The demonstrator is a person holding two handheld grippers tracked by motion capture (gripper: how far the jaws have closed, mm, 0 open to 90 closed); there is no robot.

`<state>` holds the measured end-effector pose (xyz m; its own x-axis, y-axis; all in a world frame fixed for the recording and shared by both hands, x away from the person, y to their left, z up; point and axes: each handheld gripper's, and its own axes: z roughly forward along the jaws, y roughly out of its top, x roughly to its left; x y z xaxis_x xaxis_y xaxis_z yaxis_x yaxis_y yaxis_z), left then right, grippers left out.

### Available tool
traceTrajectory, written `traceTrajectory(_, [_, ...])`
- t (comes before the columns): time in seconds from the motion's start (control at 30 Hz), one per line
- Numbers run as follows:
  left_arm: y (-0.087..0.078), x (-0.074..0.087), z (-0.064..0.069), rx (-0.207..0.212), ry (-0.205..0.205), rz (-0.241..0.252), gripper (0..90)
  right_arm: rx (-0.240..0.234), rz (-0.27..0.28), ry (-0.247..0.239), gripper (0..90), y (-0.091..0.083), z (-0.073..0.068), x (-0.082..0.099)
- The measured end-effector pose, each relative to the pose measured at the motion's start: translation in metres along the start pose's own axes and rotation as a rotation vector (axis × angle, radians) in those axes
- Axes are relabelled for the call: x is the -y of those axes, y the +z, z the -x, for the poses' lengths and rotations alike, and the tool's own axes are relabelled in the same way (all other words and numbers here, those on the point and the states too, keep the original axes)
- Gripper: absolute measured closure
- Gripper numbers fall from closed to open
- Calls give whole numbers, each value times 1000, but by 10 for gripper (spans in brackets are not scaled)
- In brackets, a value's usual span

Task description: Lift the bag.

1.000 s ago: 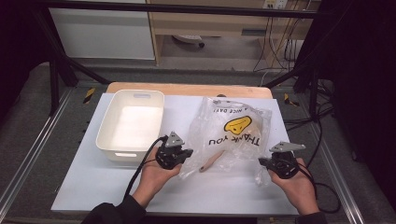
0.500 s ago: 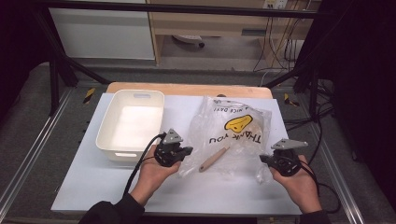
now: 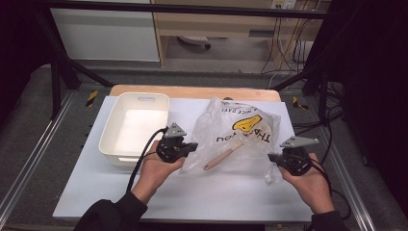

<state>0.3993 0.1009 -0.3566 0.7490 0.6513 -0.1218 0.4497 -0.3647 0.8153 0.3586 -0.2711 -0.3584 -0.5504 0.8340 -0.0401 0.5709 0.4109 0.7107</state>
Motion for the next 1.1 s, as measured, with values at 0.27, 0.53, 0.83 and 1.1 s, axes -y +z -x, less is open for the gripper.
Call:
traceTrajectory(0.27, [-8,-26,-7,-8,8,7,900,-2,13,-14,900,-6,3,-16])
traceTrajectory(0.53, [-15,-48,-17,-14,-13,25,900,-10,22,-22,900,-14,7,-32])
traceTrajectory(0.83, [-22,-63,-23,-22,-26,39,900,-17,37,-15,900,-20,14,-44])
traceTrajectory(1.1, [-22,-67,-26,-31,-23,38,900,-27,33,-13,900,-16,16,-55])
